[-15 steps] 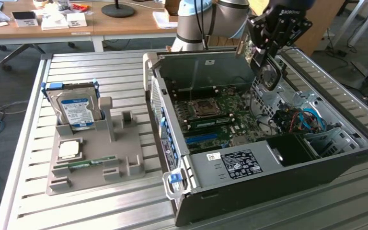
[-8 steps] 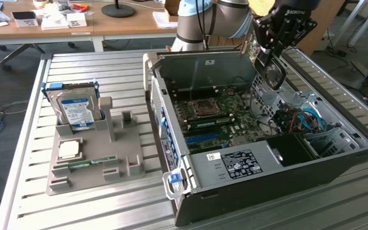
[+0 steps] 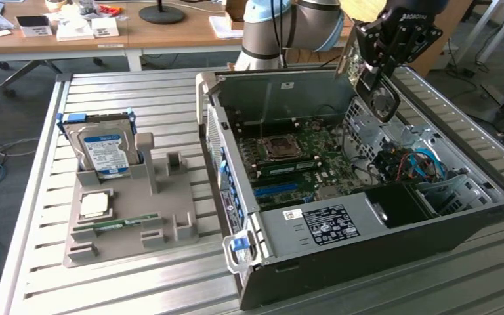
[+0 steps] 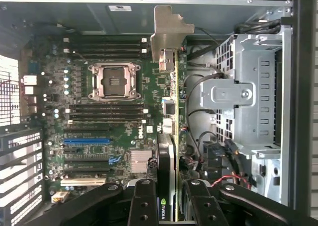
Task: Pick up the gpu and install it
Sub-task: 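Pick up the gpu and move the gpu toward the slot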
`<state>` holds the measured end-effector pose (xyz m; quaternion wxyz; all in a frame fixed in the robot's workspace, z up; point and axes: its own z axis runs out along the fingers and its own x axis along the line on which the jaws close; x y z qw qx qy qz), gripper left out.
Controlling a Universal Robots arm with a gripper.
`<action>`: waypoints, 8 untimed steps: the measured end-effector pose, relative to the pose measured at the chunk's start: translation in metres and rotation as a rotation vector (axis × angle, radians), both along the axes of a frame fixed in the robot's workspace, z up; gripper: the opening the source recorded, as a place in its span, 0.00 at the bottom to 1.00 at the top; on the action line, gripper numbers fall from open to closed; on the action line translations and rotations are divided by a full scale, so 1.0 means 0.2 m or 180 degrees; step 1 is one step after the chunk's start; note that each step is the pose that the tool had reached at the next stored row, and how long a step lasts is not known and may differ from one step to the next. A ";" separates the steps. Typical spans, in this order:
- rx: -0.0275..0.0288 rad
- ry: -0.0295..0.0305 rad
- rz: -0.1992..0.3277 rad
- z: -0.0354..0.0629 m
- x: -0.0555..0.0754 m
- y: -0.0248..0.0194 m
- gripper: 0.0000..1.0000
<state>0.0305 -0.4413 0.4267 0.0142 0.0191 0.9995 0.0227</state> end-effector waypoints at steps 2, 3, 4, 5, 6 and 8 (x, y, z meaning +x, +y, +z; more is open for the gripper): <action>0.0000 0.0000 0.0000 0.000 0.02 0.000 0.27; 0.0000 0.0000 0.0000 0.000 0.03 0.000 0.27; 0.0000 0.0000 0.0000 0.000 0.04 0.000 0.27; 0.0000 0.0000 0.0000 0.000 0.05 0.000 0.27; 0.0000 0.0000 0.0000 0.000 0.06 0.000 0.27; 0.0000 0.0000 0.0000 0.000 0.06 0.000 0.27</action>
